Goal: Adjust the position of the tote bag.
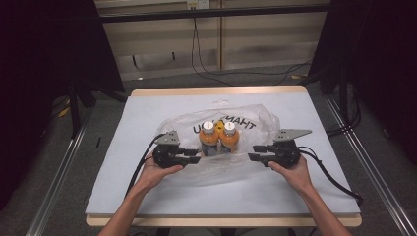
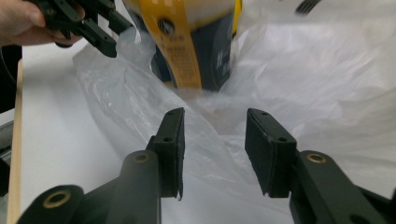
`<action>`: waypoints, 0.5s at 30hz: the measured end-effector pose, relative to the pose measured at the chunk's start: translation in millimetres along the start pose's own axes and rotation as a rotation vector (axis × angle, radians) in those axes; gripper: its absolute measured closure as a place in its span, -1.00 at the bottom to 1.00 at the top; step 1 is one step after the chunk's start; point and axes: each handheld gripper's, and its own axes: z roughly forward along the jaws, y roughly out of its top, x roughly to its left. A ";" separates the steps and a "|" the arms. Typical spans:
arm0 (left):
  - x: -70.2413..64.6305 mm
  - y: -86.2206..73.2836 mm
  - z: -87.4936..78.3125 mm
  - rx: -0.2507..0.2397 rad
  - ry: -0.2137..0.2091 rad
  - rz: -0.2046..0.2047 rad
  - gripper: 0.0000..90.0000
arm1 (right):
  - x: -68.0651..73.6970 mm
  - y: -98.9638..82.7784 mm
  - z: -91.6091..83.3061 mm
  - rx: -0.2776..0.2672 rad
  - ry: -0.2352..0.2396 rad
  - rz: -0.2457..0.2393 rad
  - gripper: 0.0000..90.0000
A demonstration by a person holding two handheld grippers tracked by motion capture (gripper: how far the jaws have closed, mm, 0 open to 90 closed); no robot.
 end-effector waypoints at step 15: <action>-1.2 30.2 -35.7 -0.089 0.028 0.047 0.74 | 20.7 37.5 -52.1 -0.122 -0.023 -0.063 0.91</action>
